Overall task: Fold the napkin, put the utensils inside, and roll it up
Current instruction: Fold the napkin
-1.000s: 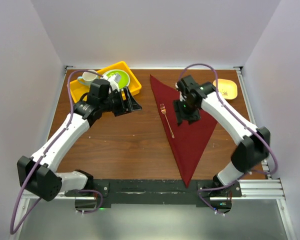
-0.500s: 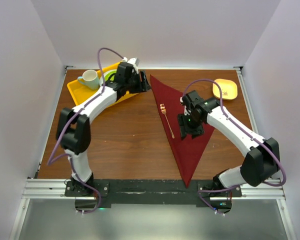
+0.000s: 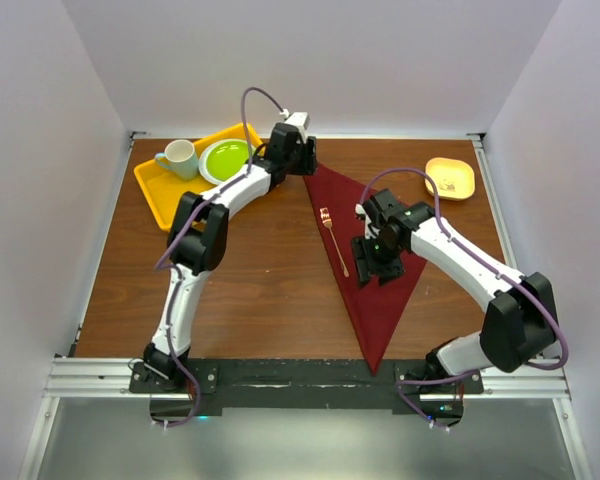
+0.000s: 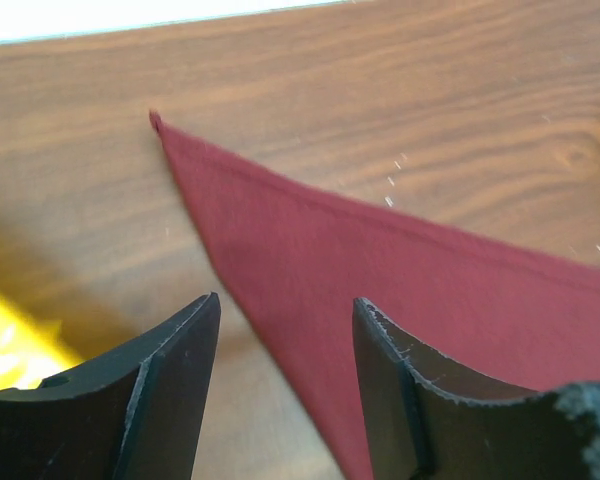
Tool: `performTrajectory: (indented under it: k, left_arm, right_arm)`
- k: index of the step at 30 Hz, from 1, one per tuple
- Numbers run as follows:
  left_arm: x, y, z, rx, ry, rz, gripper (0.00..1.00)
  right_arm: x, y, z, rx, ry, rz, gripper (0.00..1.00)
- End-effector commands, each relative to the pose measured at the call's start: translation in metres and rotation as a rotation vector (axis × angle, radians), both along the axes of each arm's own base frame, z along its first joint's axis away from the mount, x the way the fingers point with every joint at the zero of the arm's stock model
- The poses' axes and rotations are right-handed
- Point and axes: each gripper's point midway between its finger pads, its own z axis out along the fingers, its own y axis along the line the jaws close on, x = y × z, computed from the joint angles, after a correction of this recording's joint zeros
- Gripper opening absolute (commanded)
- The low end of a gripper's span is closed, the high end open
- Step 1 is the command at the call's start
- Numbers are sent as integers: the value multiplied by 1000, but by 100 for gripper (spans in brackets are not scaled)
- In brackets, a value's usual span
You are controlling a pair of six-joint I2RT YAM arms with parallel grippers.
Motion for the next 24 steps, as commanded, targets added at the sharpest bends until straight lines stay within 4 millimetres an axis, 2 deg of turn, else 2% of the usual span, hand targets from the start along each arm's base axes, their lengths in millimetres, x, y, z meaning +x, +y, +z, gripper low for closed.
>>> performTrajectory:
  k: [1, 3, 4, 5, 13, 16, 21, 24]
  left_arm:
    - [38, 5, 9, -22, -94, 23, 57]
    - [45, 5, 1, -51, -90, 24, 53]
    - [47, 5, -6, -55, -84, 29, 47]
    - [51, 3, -3, -76, -110, 22, 47]
    - [65, 4, -29, -130, -92, 90, 48]
    - [70, 12, -36, -133, -89, 144, 48]
    - [76, 21, -35, -119, -116, 198, 47]
    - [80, 28, -35, -120, -124, 242, 53]
  right_arm:
    - [-1, 8, -2, 47, 4, -4, 57]
    - [-2, 11, -4, 61, 12, -9, 57]
    - [-1, 11, -3, 59, 9, -10, 57]
    - [0, 11, -4, 60, 12, -12, 57]
    - [3, 14, -5, 57, 18, -28, 57]
    - [4, 15, -5, 61, 17, -33, 56]
    - [5, 16, -5, 68, 13, -52, 57]
    - [2, 15, -7, 68, 17, -58, 57]
